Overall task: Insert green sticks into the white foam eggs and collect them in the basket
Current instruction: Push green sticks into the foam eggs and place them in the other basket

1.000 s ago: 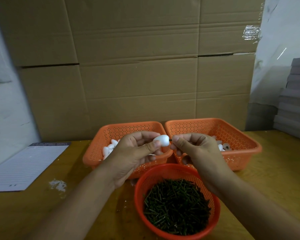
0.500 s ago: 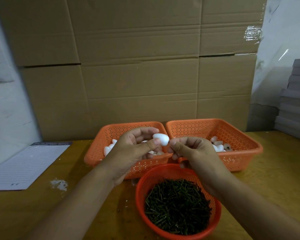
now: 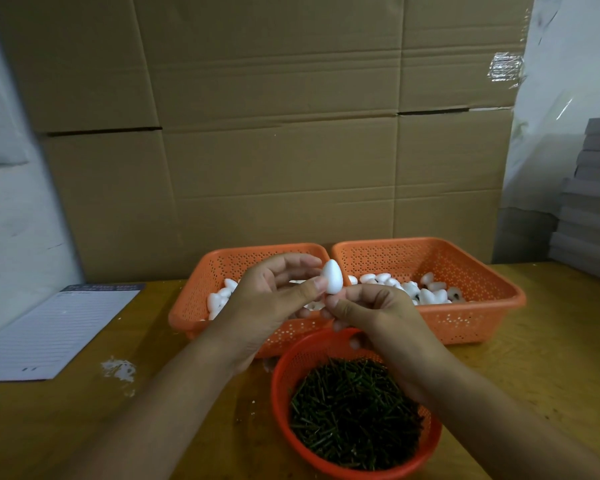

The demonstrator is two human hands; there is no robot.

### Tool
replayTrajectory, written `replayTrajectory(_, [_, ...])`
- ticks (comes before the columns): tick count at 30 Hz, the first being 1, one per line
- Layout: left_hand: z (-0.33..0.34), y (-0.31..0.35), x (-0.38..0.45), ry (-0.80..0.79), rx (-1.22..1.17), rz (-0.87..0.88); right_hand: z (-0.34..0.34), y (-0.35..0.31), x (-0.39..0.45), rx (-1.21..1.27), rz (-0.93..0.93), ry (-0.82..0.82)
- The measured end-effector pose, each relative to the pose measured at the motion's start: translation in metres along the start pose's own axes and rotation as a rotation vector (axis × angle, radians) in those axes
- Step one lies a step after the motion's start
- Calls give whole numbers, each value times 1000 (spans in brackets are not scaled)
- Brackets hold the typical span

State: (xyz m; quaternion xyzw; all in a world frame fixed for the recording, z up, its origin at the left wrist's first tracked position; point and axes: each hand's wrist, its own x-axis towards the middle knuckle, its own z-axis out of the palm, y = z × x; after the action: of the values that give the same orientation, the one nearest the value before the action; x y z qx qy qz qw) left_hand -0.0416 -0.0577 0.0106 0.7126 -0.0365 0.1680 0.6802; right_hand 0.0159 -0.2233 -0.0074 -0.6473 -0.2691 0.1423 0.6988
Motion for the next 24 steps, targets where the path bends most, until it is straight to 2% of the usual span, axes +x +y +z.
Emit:
replayTrajectory(11, [2, -2, -2, -50, 75, 30, 0, -3, -3, -20, -37, -42])
replayTrajectory(20, [-5, 2, -2, -168, -78, -43, -3, -7, -2, -41, -68, -144])
replayTrajectory(24, [-5, 2, -2, -178, -102, -47, -3, -9, -3, -48, -68, -128])
